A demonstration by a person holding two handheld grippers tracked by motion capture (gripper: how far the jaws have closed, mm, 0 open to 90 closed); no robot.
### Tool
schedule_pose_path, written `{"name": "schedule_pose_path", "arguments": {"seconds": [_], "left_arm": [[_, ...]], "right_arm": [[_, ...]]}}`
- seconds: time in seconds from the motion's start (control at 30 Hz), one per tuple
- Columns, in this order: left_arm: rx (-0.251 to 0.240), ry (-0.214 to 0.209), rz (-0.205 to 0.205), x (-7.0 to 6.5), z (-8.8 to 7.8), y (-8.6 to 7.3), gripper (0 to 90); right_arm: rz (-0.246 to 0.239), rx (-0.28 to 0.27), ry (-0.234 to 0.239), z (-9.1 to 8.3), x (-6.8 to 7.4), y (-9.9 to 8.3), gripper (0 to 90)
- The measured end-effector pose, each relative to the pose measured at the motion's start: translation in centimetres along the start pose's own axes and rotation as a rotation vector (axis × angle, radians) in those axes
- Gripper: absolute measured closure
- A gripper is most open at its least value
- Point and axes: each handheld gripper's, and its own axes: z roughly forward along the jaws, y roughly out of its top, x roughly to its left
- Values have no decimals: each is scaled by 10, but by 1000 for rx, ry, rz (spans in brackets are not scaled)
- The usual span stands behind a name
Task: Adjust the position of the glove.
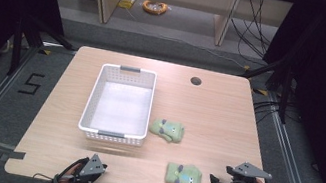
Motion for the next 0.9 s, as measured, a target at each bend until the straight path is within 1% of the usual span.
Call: {"name": "schedule_pose_path", "arguments": {"seconds": [0.03, 0.07, 0.1, 0.13, 0.17, 0.2, 0.23, 0.27, 0.3, 0.33, 0.37, 0.4, 0.43, 0.47, 0.5, 0.53, 0.57, 0.6, 0.63, 0.67, 0.7, 0.73, 0.77, 0.8, 0.83, 0.87, 0.9], "left_arm": [[0, 0, 0, 0, 0, 0, 153], [-3, -2, -4, 0, 0, 0, 153], [-17, -10, -18, -2, 1, 0, 153], [-23, -15, -42, -3, 2, 0, 154], [-19, -20, -37, -3, 1, 1, 153], [-32, -15, -27, -3, 1, 2, 153], [-44, -20, -20, -4, 1, 3, 153], [-22, -27, -15, -3, 0, 4, 153], [-45, -35, -37, -6, 1, 5, 153], [-44, -24, -15, -6, 0, 7, 153], [-61, -27, -39, -9, 0, 8, 154], [-51, -26, -22, -9, -1, 10, 153], [-64, -25, -13, -11, -2, 12, 153], [-83, -31, -8, -13, -2, 14, 153], [-86, -33, -8, -14, -3, 17, 153], [-105, -31, -28, -17, -1, 19, 154], [-87, -33, -4, -18, -2, 22, 153], [-104, -37, -10, -20, 0, 24, 153], [-96, -56, 18, -20, 2, 28, 153], [-106, -63, -9, -24, 5, 31, 153], [-112, -70, -9, -26, 7, 34, 154], [-89, -74, 29, -25, 7, 37, 154], [-74, -68, 55, -25, 8, 40, 155], [-107, -74, 27, -29, 12, 40, 155], [-87, -66, 55, -28, 11, 41, 155], [-96, -77, 17, -30, 13, 42, 155], [-94, -77, 34, -29, 13, 43, 161]], "right_arm": [[0, 0, 0, 0, 0, 0, 298], [33, 2, -4, -1, 3, 0, 299], [21, -5, -10, -1, 2, 0, 298], [9, -9, 8, 0, 0, 0, 298], [6, -1, 19, -1, 0, 1, 299], [5, 0, 18, -1, 0, 1, 299], [7, -1, 18, -1, 1, 1, 299], [9, -3, 20, -1, 1, 2, 299], [-8, -6, 21, 0, 0, 2, 299], [-5, -8, 23, 0, 1, 2, 299], [36, -9, 20, -1, 5, 2, 299], [27, -16, 14, -1, 5, 3, 299], [-6, -20, 15, -2, 2, 4, 299], [-4, -26, 7, -3, 3, 4, 300], [-2, -28, 7, -4, 3, 5, 300], [20, -31, 21, -4, 5, 5, 303], [-7, -35, 18, -5, 3, 6, 303], [-10, -47, 16, -5, 3, 8, 304], [-9, -47, 21, -6, 5, 10, 305], [6, -46, 32, -6, 8, 11, 306], [9, -43, 31, -7, 9, 12, 306], [9, -43, 31, -7, 9, 12, 306], [-32, -48, 32, -7, 9, 14, 319], [-32, -48, 32, -7, 9, 14, 319], [-13, -46, 40, -7, 13, 15, 329], [-11, -36, 49, -7, 15, 15, 334], [-34, -31, 54, -6, 18, 16, 351]]}}
